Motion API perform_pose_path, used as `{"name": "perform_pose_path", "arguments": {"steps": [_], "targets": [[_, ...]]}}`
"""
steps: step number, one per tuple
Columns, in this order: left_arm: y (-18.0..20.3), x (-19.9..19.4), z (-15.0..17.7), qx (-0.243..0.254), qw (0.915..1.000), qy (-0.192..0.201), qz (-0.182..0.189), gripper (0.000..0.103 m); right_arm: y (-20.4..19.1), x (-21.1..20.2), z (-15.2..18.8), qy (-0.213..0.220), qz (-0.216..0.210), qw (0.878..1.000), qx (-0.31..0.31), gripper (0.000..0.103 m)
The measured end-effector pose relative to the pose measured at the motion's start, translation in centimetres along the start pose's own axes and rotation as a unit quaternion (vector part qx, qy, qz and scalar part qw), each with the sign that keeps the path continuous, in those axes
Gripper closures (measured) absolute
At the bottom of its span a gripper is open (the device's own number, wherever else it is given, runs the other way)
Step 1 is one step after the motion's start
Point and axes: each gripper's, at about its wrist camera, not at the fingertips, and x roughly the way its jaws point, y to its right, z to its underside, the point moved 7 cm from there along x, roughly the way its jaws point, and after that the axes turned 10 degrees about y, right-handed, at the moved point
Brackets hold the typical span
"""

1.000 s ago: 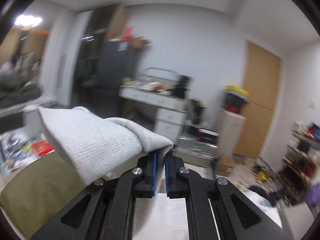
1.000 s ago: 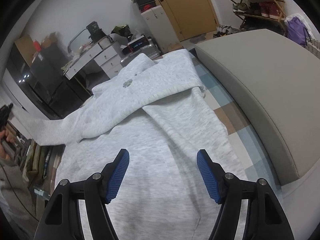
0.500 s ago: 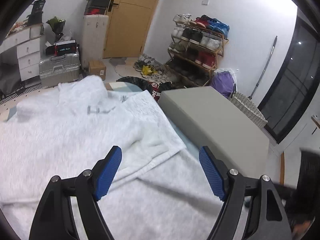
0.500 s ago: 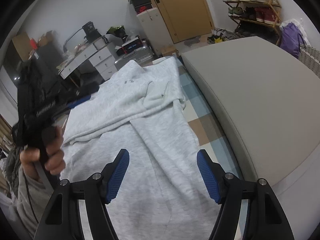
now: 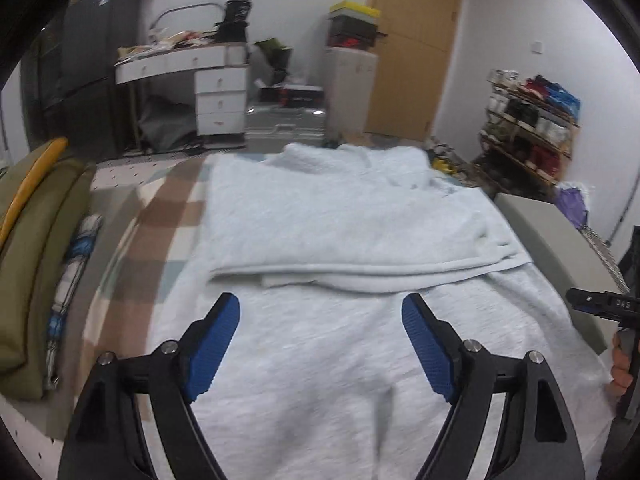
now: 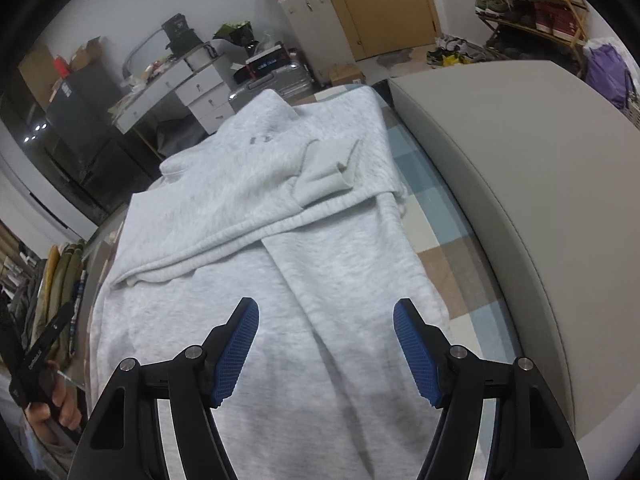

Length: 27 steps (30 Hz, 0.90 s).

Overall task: Fold large clothes
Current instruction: 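Lay the sleeve across the hoodie body and open the left tool, then pinch the hoodie side edge with the left tool while the right tool pinches the body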

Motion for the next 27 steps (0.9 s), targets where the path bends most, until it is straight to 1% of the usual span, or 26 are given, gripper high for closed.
{"name": "perform_pose_path", "arguments": {"steps": [2,3,5,6,7,9,12,15,20,21,22,23,24,25,26,27], "targets": [[-2.5,1.2,1.9,-0.026,0.9979,-0.037,-0.046,0.019,1.2,0.2,0.4,-0.01,0.007,1.0,0.022,0.033],[-3.7,1.7,2.9,-0.044,0.9956,-0.058,-0.059,0.019,1.6,0.1,0.4,-0.012,0.01,0.999,0.029,0.033],[-5.2,2.5,4.5,-0.085,0.9902,-0.09,-0.065,0.019,2.0,0.1,0.3,-0.01,0.016,0.999,0.032,0.033],[-5.5,3.0,5.3,-0.096,0.9874,-0.107,-0.065,0.019,2.1,0.1,0.3,-0.011,0.015,0.999,0.034,0.033],[-5.7,3.2,5.8,-0.103,0.9857,-0.117,-0.063,0.019,2.2,0.1,0.3,-0.014,0.008,0.999,0.038,0.033],[-5.7,3.7,6.1,-0.115,0.9839,-0.125,-0.058,0.019,2.3,0.3,0.2,-0.019,-0.009,0.998,0.054,0.033],[-4.9,4.7,5.9,-0.114,0.9831,-0.13,-0.06,0.016,2.8,0.8,0.5,-0.022,0.009,0.999,0.045,0.033],[-4.3,5.3,5.8,-0.11,0.9827,-0.131,-0.071,0.015,3.2,1.5,1.6,-0.043,0.029,0.998,0.03,0.033],[-4.5,5.1,5.9,-0.104,0.9836,-0.126,-0.077,0.015,2.8,1.9,3.2,-0.053,0.037,0.998,-0.015,0.033],[-4.5,5.2,5.9,-0.104,0.9835,-0.126,-0.078,0.015,2.8,1.8,3.4,-0.05,0.035,0.998,-0.016,0.034],[-4.7,5.1,6.0,-0.105,0.9832,-0.128,-0.077,0.016,2.9,1.7,3.4,-0.046,0.032,0.998,-0.016,0.045],[-4.8,5.1,6.0,-0.106,0.983,-0.129,-0.078,0.019,2.8,1.7,3.4,-0.043,0.025,0.999,-0.018,0.062],[-4.7,5.2,5.8,-0.107,0.9825,-0.127,-0.083,0.023,2.7,1.7,3.4,-0.044,0.016,0.999,-0.019,0.068],[-4.9,5.1,5.7,-0.107,0.9823,-0.125,-0.09,0.04,2.6,1.6,3.5,-0.043,0.012,0.999,-0.019,0.08],[-5.9,5.3,5.9,-0.106,0.9826,-0.123,-0.09,0.069,2.6,1.6,3.5,-0.04,0.011,0.999,-0.021,0.09],[-6.0,5.1,6.1,-0.114,0.9827,-0.123,-0.079,0.082,2.5,1.5,3.5,-0.037,0.008,0.999,-0.022,0.093]]}}
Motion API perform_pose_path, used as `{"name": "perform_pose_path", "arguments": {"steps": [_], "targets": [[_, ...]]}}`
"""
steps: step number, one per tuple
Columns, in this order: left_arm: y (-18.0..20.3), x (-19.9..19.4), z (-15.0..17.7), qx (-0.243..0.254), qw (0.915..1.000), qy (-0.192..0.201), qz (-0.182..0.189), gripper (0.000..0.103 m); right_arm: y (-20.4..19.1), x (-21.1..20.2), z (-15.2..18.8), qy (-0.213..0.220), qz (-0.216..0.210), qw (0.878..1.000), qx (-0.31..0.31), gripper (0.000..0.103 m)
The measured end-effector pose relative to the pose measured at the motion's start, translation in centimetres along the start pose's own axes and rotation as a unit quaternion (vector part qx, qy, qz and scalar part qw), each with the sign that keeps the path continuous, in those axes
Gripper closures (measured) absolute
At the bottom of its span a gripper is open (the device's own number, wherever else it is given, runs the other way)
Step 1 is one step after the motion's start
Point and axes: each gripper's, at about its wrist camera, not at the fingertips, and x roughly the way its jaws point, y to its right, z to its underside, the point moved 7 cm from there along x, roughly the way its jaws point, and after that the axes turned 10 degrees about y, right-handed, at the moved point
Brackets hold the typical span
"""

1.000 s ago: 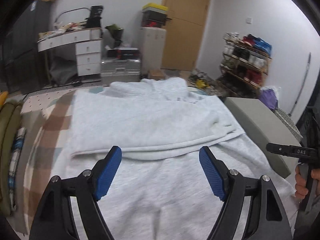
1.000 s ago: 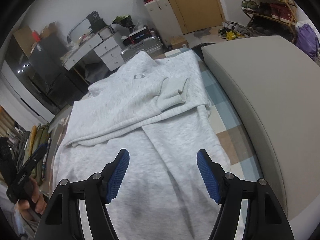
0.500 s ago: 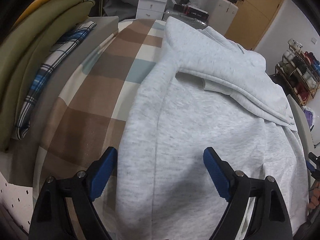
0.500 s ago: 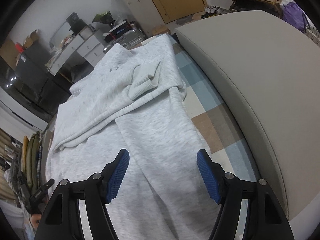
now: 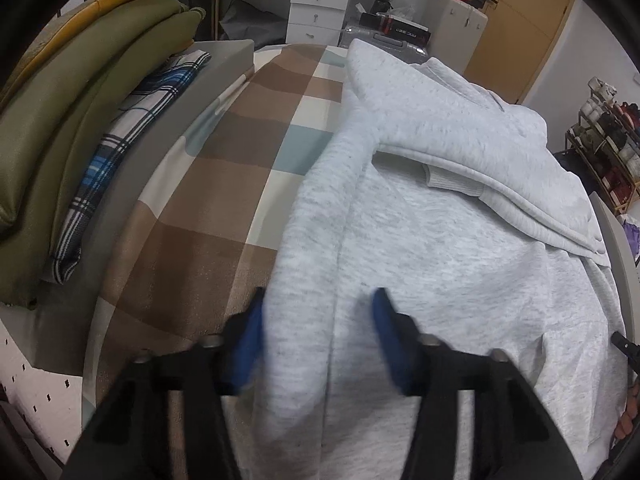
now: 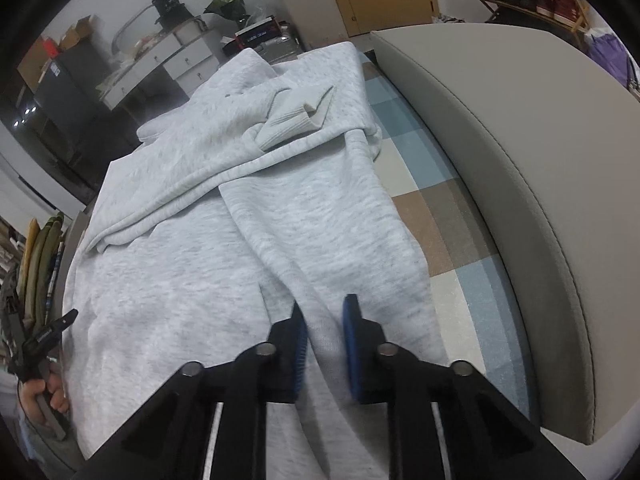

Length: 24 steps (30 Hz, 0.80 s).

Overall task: Fold large clothes
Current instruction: 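Pinch the hoodie side edge with the left tool while the right tool pinches the body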

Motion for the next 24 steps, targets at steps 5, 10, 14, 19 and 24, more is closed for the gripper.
{"name": "perform_pose_path", "arguments": {"steps": [5,10,14,19,24], "targets": [[-1.9,-1.9,0.4,0.004,0.9995,0.026,0.016,0.098,-0.3,-0.4,0.1,0.016,-0.01,1.0,-0.001,0.1],[-2.3,-3.5,1.7,0.023,0.9993,0.019,0.023,0.099,-0.7,-1.7,1.5,0.026,-0.004,0.999,-0.031,0.101],[-2.6,-4.7,2.9,0.032,0.9992,0.015,0.018,0.099,0.0,-2.9,2.8,0.021,0.001,1.0,-0.022,0.1],[-2.4,-5.5,2.2,0.027,0.999,0.032,0.017,0.098,0.0,-3.1,2.2,0.016,0.008,1.0,-0.011,0.09],[-2.5,-5.6,2.4,0.023,0.9992,0.034,0.006,0.066,0.0,-3.4,1.8,0.023,0.002,1.0,-0.004,0.067]]}}
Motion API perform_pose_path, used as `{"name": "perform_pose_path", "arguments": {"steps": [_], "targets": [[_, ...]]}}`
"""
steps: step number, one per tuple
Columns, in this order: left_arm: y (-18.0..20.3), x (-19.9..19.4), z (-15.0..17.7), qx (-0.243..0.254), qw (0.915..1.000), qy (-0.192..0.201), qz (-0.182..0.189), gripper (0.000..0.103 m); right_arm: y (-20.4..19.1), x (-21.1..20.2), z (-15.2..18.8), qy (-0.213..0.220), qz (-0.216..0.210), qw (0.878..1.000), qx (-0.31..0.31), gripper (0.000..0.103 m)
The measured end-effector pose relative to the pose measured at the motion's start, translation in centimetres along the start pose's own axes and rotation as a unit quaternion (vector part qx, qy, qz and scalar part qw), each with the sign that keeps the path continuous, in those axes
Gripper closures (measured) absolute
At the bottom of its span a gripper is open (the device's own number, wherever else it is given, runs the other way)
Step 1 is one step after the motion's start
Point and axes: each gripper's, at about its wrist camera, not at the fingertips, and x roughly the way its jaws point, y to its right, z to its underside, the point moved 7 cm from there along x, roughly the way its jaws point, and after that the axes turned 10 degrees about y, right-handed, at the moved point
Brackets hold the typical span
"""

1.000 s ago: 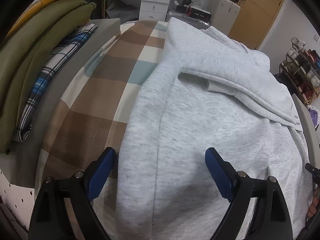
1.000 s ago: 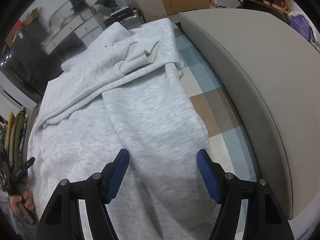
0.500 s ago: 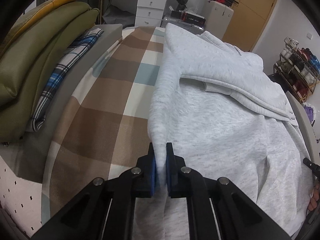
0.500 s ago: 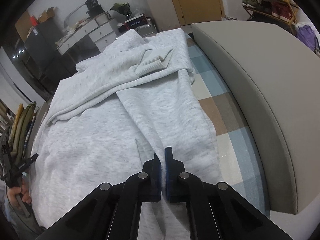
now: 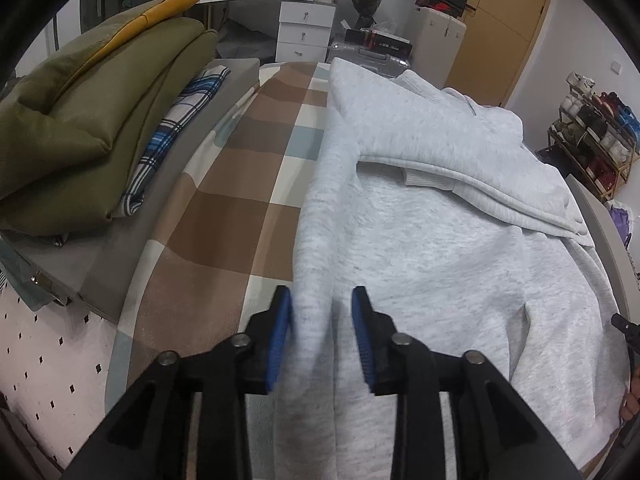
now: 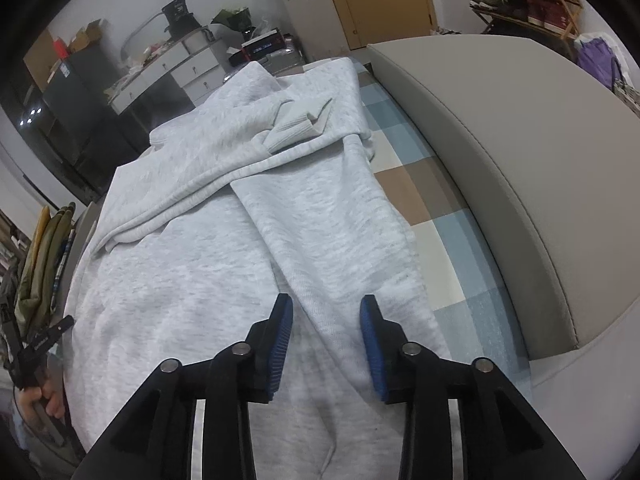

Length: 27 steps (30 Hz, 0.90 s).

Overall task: Fold large clothes
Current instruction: 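Pinch the hoodie side edge with the left tool while the right tool pinches the body, then pinch and smooth the hoodie body fabric with both tools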

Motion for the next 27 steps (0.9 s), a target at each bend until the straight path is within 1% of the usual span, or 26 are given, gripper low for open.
{"name": "perform_pose_path", "arguments": {"steps": [1,2,4,5,6,7,8,10,12,13,15,16,17,18,19,20,21,22,23,24,25,26,27], "targets": [[-0.1,0.1,0.1,-0.005,1.0,-0.003,0.0,0.053,0.0,0.1,0.2,0.0,0.003,1.0,0.001,0.067],[-0.2,0.1,0.4,-0.01,0.9999,-0.004,-0.001,0.051,0.3,0.2,0.4,-0.001,0.006,1.0,0.002,0.067],[-0.4,0.4,0.5,-0.017,0.9998,-0.002,0.002,0.051,0.7,0.7,0.6,-0.003,0.014,1.0,0.007,0.067],[-0.4,0.3,0.5,-0.02,0.9998,0.005,0.005,0.056,0.9,0.7,0.8,-0.001,0.018,1.0,0.006,0.068],[-0.4,0.3,0.5,-0.027,0.9996,0.01,0.008,0.068,0.9,0.9,0.8,0.003,0.023,1.0,0.004,0.072],[-0.6,0.6,0.6,-0.036,0.9993,0.007,0.011,0.099,0.8,0.9,0.7,0.01,0.023,1.0,0.0,0.088],[-0.6,0.7,0.7,-0.045,0.9988,0.005,0.017,0.1,0.6,0.8,0.7,0.012,0.014,1.0,-0.001,0.099],[-0.8,0.2,0.5,-0.048,0.9985,0.021,0.016,0.1,-0.5,0.1,0.6,0.02,-0.011,1.0,0.0,0.101],[-0.8,-0.2,0.3,-0.032,0.9991,0.026,0.011,0.1,-1.2,-0.9,0.4,0.032,-0.026,0.999,-0.012,0.101],[-1.1,-0.2,0.3,-0.035,0.999,0.025,0.009,0.1,-1.1,-1.1,0.4,0.032,-0.015,0.999,-0.02,0.101],[-1.3,0.2,0.6,-0.042,0.999,0.013,0.005,0.1,0.0,-0.4,0.6,0.017,0.019,0.999,-0.02,0.1],[-1.2,0.2,0.7,-0.038,0.9992,0.012,0.0,0.099,0.6,0.1,0.9,0.004,0.031,0.999,-0.014,0.098],[-1.0,-0.1,0.6,-0.031,0.9994,0.016,-0.008,0.095,1.0,0.3,1.1,-0.005,0.037,0.999,-0.009,0.091],[-0.9,-0.5,0.5,-0.025,0.9994,0.02,-0.014,0.094,1.3,0.3,1.3,-0.006,0.04,0.999,-0.001,0.087],[-0.8,-1.0,0.5,-0.021,0.9993,0.022,-0.021,0.09,1.5,-0.1,1.2,0.0,0.035,0.999,0.008,0.084],[-0.7,-1.5,0.4,-0.018,0.9992,0.026,-0.024,0.087,1.5,-0.4,1.2,0.003,0.029,0.999,0.015,0.077],[-0.5,-2.1,0.3,-0.014,0.9992,0.031,-0.022,0.084,1.4,-0.9,1.0,0.008,0.022,1.0,0.02,0.075],[-0.2,-2.8,0.3,-0.012,0.9993,0.033,-0.013,0.077,1.5,-1.5,0.6,0.028,0.023,0.999,0.023,0.075],[0.3,-3.6,0.3,-0.016,0.9991,0.036,0.015,0.069,1.4,-2.2,0.2,0.05,0.023,0.998,0.023,0.075],[1.2,-4.5,0.3,-0.02,0.9975,0.039,0.054,0.064,1.1,-2.9,-0.3,0.067,0.015,0.997,0.02,0.075],[2.1,-5.4,0.4,-0.021,0.9948,0.044,0.089,0.055,0.7,-3.5,-0.7,0.079,0.002,0.997,0.019,0.074],[3.2,-6.1,0.5,-0.018,0.9921,0.045,0.116,0.046,0.3,-3.9,-0.9,0.087,-0.009,0.996,0.018,0.07],[4.4,-6.4,0.8,-0.013,0.9891,0.041,0.141,0.043,-0.2,-4.2,-1.2,0.091,-0.022,0.995,0.016,0.068]]}}
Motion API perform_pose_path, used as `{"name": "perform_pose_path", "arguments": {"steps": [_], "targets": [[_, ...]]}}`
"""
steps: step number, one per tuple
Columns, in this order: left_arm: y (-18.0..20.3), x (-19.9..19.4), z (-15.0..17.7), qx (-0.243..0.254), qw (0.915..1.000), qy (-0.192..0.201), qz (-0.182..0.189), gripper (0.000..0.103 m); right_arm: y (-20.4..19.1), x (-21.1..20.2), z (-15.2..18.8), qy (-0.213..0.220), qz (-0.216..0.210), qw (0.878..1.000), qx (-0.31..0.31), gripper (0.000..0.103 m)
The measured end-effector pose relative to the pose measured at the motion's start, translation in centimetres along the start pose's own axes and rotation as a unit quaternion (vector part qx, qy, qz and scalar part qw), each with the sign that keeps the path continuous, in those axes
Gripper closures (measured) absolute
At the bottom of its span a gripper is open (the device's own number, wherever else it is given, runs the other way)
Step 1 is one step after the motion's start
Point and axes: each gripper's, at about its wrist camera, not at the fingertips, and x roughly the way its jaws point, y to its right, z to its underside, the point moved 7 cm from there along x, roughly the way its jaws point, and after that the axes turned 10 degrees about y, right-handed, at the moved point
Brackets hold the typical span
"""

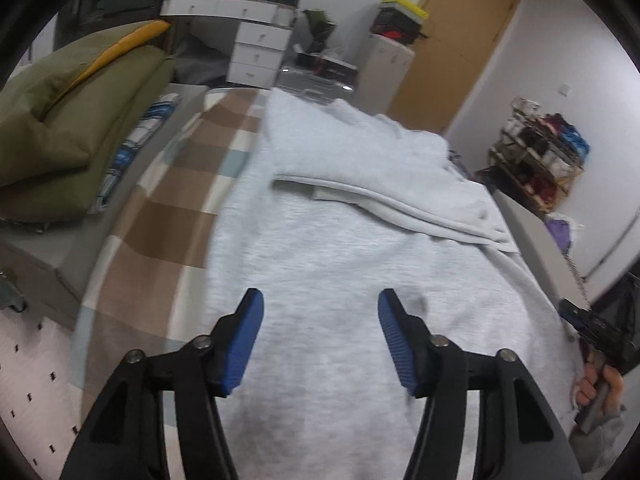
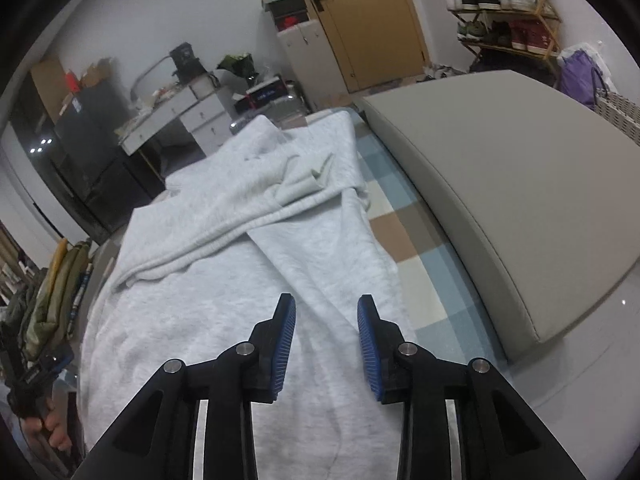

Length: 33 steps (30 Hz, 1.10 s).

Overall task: Fold large clothes
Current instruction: 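Pinch and smooth the hoodie body fabric with both tools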

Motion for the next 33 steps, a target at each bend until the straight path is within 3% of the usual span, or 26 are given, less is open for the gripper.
{"name": "perform_pose_path", "arguments": {"steps": [3,5,8,11,15,16,17,18,19,21,24,26,30,33], "targets": [[3.5,1.9,1.9,0.019,0.9971,-0.046,0.057,0.042,-1.7,-0.3,-0.4,0.008,-0.023,1.0,-0.014,0.064],[5.0,4.0,3.4,0.04,0.9947,-0.079,0.051,0.042,-3.0,0.0,0.1,-0.007,-0.043,0.999,-0.029,0.063],[6.9,6.5,5.7,0.048,0.9884,-0.125,0.071,0.043,-4.5,0.5,1.9,-0.034,-0.068,0.995,-0.058,0.062],[8.5,7.3,5.9,0.101,0.9869,-0.114,0.052,0.042,-4.0,2.2,4.0,-0.077,-0.053,0.994,-0.061,0.062],[9.2,8.0,5.5,0.118,0.9852,-0.119,0.037,0.042,-2.1,4.3,5.9,-0.12,-0.034,0.992,-0.034,0.062],[9.3,8.2,5.4,0.118,0.9855,-0.116,0.037,0.051,-2.1,4.2,5.7,-0.112,-0.042,0.992,-0.03,0.061],[9.4,8.3,5.5,0.115,0.9856,-0.115,0.045,0.08,-2.3,4.2,5.8,-0.118,-0.048,0.991,-0.027,0.061],[9.6,8.4,5.6,0.108,0.9853,-0.117,0.062,0.096,-2.4,4.3,5.8,-0.117,-0.053,0.991,-0.028,0.061],[9.8,8.3,5.6,0.104,0.9857,-0.112,0.071,0.101,-2.6,4.3,5.8,-0.117,-0.055,0.991,-0.028,0.06],[10.2,7.4,5.2,0.116,0.9867,-0.089,0.071,0.102,-2.9,4.2,5.8,-0.116,-0.063,0.991,-0.031,0.063],[10.1,6.1,3.8,0.105,0.9883,-0.07,0.085,0.102,-3.0,4.1,5.8,-0.116,-0.065,0.991,-0.03,0.079],[10.0,5.2,2.6,0.093,0.9892,-0.058,0.097,0.102,-3.3,3.6,5.5,-0.105,-0.077,0.991,-0.033,0.101],[9.1,3.5,0.5,0.069,0.989,-0.036,0.126,0.102,-4.8,1.2,3.9,-0.048,-0.136,0.989,-0.036,0.101],[6.8,4.9,0.7,0.047,0.9918,-0.047,0.109,0.102,-4.5,1.6,4.2,-0.062,-0.121,0.99,-0.037,0.101]]}}
